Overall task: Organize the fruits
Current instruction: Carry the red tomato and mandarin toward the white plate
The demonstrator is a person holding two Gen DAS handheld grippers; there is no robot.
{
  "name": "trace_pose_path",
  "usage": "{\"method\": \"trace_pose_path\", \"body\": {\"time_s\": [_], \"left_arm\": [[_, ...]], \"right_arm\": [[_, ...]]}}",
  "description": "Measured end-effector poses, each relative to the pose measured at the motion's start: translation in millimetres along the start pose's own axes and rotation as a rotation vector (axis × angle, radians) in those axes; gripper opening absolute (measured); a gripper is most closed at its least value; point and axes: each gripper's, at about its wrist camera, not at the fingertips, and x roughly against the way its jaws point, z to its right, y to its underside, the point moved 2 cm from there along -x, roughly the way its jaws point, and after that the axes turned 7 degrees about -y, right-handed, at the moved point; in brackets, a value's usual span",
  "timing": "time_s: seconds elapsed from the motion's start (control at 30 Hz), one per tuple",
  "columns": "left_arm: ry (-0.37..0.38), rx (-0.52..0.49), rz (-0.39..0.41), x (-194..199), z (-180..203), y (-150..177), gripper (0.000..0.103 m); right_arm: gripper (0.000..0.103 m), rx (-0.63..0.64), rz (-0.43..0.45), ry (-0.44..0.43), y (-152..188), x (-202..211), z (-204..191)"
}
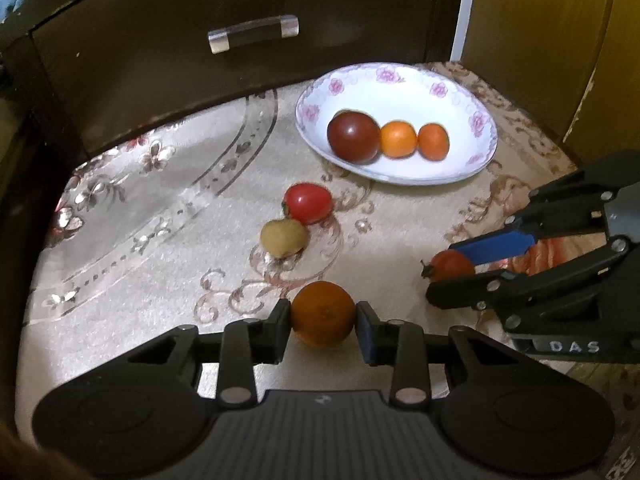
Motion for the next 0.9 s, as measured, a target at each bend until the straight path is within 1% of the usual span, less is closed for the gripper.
{"method": "trace_pose_path", "body": {"time_s": [0.27, 0.4, 0.67, 0.9], "left_arm": [[-0.003, 0.029, 0.044, 8.6, 3.6, -15.1, 0.043], [-0.002, 0.029, 0.064, 11.7, 8.3, -20.7, 0.043], [0.003, 0.028, 0.068, 10.1, 13.8, -25.4, 0.043], [0.009, 0.033, 0.106, 15.6, 16.7, -37.5, 0.043]], "right_arm": [[0.021, -0.014, 0.034, 0.001, -3.3, 11.3, -0.9], [0.021, -0.018, 0.059, 0.013, -7.1, 18.5, -0.3], [0.021, -0.055, 0.084, 0.03, -9.1, 24.1, 11.5], [0.021, -0.076, 0.106, 0.043, -12.0, 29.5, 18.0]]}}
